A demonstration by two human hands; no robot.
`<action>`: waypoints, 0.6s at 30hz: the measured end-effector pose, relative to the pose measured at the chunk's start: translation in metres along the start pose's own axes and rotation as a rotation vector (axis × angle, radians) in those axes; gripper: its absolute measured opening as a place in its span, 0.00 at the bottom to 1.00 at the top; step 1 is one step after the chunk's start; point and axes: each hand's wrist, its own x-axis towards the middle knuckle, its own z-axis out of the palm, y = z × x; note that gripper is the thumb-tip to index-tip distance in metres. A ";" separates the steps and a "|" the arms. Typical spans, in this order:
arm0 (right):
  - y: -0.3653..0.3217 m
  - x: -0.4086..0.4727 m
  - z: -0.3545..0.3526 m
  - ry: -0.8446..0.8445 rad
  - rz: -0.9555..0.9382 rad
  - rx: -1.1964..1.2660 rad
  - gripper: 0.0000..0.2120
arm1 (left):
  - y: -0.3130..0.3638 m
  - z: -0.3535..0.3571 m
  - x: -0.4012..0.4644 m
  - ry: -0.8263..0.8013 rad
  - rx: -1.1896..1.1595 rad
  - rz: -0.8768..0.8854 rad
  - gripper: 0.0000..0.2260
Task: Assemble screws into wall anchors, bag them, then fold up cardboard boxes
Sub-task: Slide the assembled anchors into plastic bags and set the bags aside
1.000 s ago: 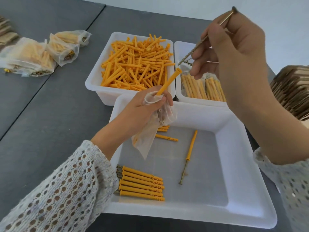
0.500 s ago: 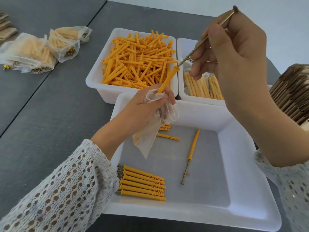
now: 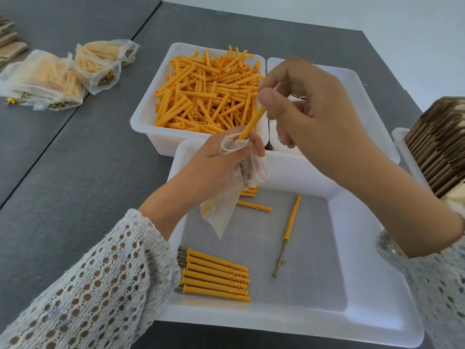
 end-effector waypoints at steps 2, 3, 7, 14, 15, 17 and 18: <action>0.002 -0.002 0.003 -0.036 0.014 0.012 0.09 | 0.001 0.000 -0.001 -0.002 -0.008 -0.010 0.11; 0.003 -0.002 0.003 -0.038 0.006 0.008 0.10 | 0.001 0.000 -0.001 -0.005 -0.014 -0.013 0.11; 0.004 -0.002 0.005 -0.028 -0.052 -0.050 0.09 | 0.001 0.001 -0.001 -0.012 -0.055 -0.022 0.08; 0.005 0.000 0.007 -0.004 -0.029 0.017 0.08 | -0.003 0.002 0.002 0.002 -0.088 -0.065 0.09; 0.005 -0.001 0.007 -0.025 -0.020 0.006 0.11 | -0.003 0.003 0.002 0.006 -0.087 -0.072 0.11; 0.006 -0.003 0.008 -0.092 -0.013 -0.044 0.12 | -0.002 0.004 0.002 0.014 -0.096 -0.079 0.16; 0.007 -0.005 0.008 -0.137 -0.015 -0.068 0.10 | -0.002 0.005 0.002 0.017 -0.104 -0.072 0.18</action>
